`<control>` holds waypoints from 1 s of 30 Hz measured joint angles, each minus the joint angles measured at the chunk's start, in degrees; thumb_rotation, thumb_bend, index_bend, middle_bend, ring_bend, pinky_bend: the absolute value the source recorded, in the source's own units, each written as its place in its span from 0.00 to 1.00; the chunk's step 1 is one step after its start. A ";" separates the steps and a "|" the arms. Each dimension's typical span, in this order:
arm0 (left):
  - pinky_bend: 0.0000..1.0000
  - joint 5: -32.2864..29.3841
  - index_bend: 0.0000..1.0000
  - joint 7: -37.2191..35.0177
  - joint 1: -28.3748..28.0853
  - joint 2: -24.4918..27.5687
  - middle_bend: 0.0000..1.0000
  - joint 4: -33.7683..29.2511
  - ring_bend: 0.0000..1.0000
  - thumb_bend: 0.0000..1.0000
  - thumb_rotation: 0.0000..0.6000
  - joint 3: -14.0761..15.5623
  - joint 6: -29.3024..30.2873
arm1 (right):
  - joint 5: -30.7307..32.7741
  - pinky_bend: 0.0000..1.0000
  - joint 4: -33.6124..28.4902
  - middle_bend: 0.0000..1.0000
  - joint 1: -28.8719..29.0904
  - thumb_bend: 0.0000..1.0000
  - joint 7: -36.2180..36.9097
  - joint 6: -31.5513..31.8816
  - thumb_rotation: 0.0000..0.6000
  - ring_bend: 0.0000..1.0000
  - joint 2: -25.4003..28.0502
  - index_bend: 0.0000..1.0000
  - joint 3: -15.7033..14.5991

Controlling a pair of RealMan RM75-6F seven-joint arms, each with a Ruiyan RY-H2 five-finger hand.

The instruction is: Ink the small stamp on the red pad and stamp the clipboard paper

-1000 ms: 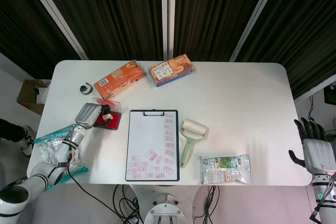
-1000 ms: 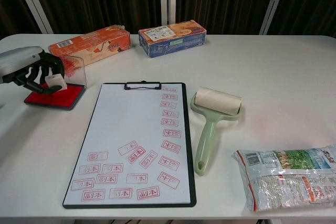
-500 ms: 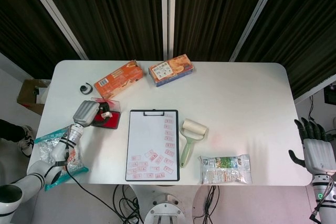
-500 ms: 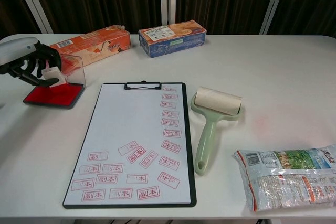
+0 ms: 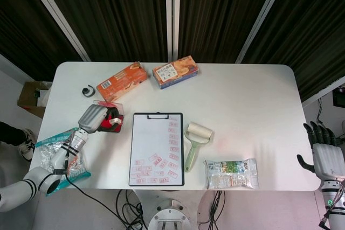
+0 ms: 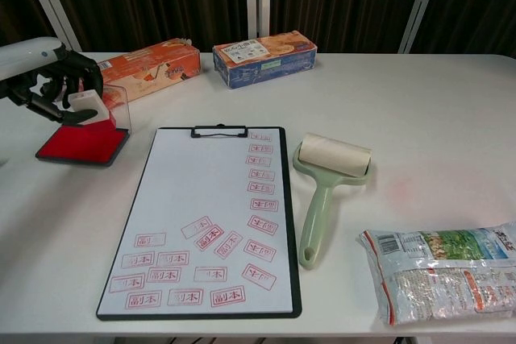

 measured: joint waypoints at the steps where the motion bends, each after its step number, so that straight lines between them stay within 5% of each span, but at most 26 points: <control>1: 0.73 0.25 0.70 0.59 -0.34 0.20 0.71 -0.92 0.63 0.46 1.00 -0.08 -0.04 | 0.00 0.00 0.07 0.00 -0.05 0.20 0.17 0.03 1.00 0.00 0.02 0.00 -0.01; 12: 0.73 1.48 0.70 6.05 -6.37 -0.94 0.71 -6.30 0.63 0.46 1.00 -2.00 -4.45 | -0.30 0.00 1.01 0.00 -0.28 0.20 2.19 -0.21 1.00 0.00 0.29 0.00 -0.09; 30: 0.73 0.09 0.70 6.34 -15.59 -8.81 0.71 0.51 0.64 0.48 1.00 -4.51 -12.78 | -0.60 0.00 2.44 0.00 -0.72 0.20 4.45 -0.39 1.00 0.00 0.77 0.00 -0.20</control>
